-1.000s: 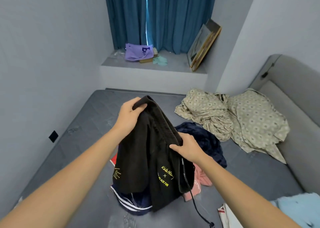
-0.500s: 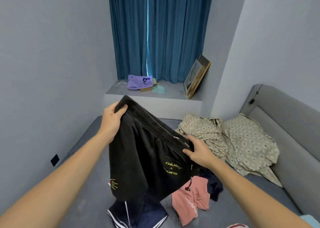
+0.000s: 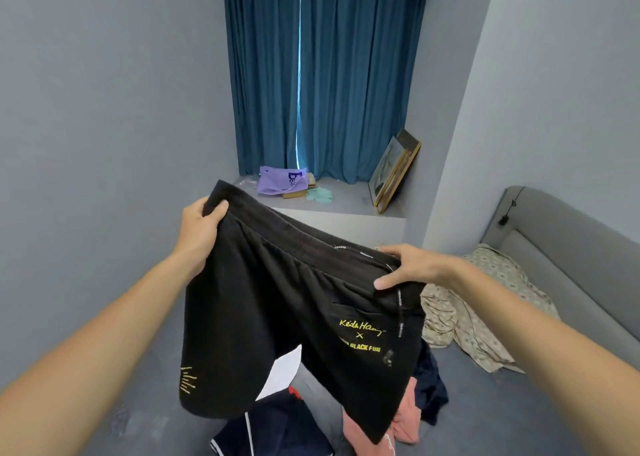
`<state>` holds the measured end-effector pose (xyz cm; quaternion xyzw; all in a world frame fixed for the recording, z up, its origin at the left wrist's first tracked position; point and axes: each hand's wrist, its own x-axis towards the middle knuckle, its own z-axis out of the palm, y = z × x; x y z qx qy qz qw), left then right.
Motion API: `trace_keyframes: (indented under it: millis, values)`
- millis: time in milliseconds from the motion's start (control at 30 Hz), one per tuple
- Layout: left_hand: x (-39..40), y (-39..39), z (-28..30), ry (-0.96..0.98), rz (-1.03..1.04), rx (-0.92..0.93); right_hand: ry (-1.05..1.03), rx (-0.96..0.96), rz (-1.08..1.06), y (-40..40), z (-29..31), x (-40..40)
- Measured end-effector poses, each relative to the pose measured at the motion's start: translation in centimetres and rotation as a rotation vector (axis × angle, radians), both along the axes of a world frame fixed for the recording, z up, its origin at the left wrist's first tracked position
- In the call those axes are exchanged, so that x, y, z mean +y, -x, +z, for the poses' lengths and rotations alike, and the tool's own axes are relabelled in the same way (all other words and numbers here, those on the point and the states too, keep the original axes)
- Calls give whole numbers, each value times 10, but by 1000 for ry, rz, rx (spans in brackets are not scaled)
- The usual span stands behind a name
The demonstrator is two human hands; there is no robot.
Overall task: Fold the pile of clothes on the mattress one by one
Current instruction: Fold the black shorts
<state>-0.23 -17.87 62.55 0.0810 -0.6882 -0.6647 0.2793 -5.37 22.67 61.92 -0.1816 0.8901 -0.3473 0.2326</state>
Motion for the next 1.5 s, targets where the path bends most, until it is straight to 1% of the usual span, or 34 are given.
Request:
trace_keyframes:
  millis: [67, 133, 167, 267, 333, 567, 667, 833, 933, 1033, 1100, 1167, 1267, 1333, 1400, 1467, 1500]
  values:
    - [-3, -1, 0, -15, -15, -28, -89, -75, 88, 3, 14, 1]
    - [-5, -2, -2, -25, -47, -49, -225, -13, 133, 6, 19, 2]
    - [-6, -3, -2, -24, -54, -54, -243, 44, 128, 8, 19, 2]
    - [-13, -4, -2, -22, -47, -58, -67, 180, 82, 12, 20, 7]
    - [-20, -3, -3, -17, -56, -70, 7, 207, 57, 13, 23, 9]
    - [-29, -2, -3, 40, -25, -85, -22, 257, -10, 26, 16, 3]
    - [-35, -1, -10, 86, 6, -95, 36, 199, -64, 27, 12, -4]
    - [-36, 7, -29, 131, 97, -191, 151, 47, -342, 28, 3, -27]
    - [-29, 12, -41, 142, 141, -249, 219, -12, -467, 30, -1, -55]
    - [-13, 17, -48, 197, 142, -271, 338, -42, -557, 28, -4, -90]
    - [-1, 18, -50, 260, 113, -262, 401, -42, -594, 24, -4, -114]
    - [15, 16, -47, 372, 66, -230, 447, -33, -611, 17, -2, -136]
    - [45, 5, -37, 481, -27, -123, 538, -37, -617, 7, 6, -167]
    - [62, -1, -34, 488, -125, -71, 643, -100, -609, 0, 11, -184]
    - [70, -7, -31, 426, -231, -78, 734, -177, -574, -9, 18, -197]
    - [69, -13, -27, 352, -307, -85, 783, -250, -533, -16, 28, -201]
    - [66, -14, -26, 358, -326, -68, 797, -296, -514, -19, 32, -199]
